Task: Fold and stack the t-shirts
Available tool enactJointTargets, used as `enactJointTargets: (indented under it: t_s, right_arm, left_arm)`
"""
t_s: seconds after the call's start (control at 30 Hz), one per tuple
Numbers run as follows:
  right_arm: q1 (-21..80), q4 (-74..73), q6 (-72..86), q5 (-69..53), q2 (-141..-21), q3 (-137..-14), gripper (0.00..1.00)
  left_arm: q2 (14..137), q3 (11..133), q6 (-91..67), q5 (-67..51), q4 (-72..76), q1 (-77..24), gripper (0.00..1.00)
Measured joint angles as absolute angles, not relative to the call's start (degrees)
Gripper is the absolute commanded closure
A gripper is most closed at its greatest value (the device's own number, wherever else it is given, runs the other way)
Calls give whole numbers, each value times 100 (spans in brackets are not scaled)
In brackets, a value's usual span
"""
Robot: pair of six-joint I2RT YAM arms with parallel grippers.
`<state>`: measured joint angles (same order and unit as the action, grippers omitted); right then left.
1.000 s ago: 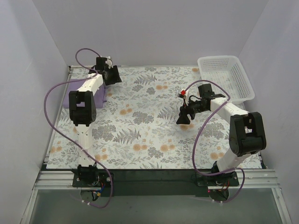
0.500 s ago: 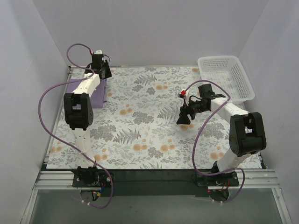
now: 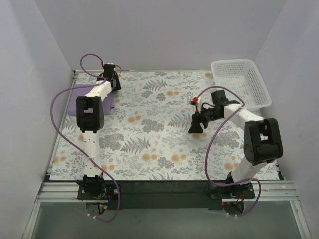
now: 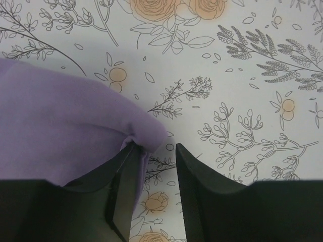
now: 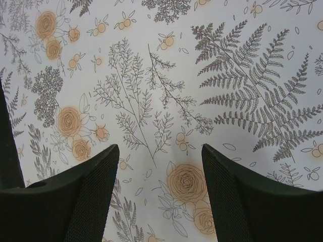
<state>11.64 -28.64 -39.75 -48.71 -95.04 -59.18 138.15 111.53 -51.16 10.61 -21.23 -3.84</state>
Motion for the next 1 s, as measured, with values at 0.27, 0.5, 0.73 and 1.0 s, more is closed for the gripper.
enactJointTargets:
  t_s: [0.27, 0.5, 0.73, 1.0]
  right_arm:
    - [1164, -2869, -3977, -4834, -9542, -5918, 27]
    - [1160, -2875, -3988, -4812, -9542, -5918, 27]
    - [1076, -2891, -3997, -4797, -9539, -5918, 27]
    - [1039, -2886, -4032, -3848, -8768, -5846, 7]
  left_arm:
    - [13845, 11316, -5196, 556, -2209, -362, 34]
    - [13670, 11233, -5815, -1863, -1647, -75, 34]
    - [13067, 10353, -7387, -4818, 233, 521, 39]
    - [9712, 7891, -6031, -2226, -565, 10, 2]
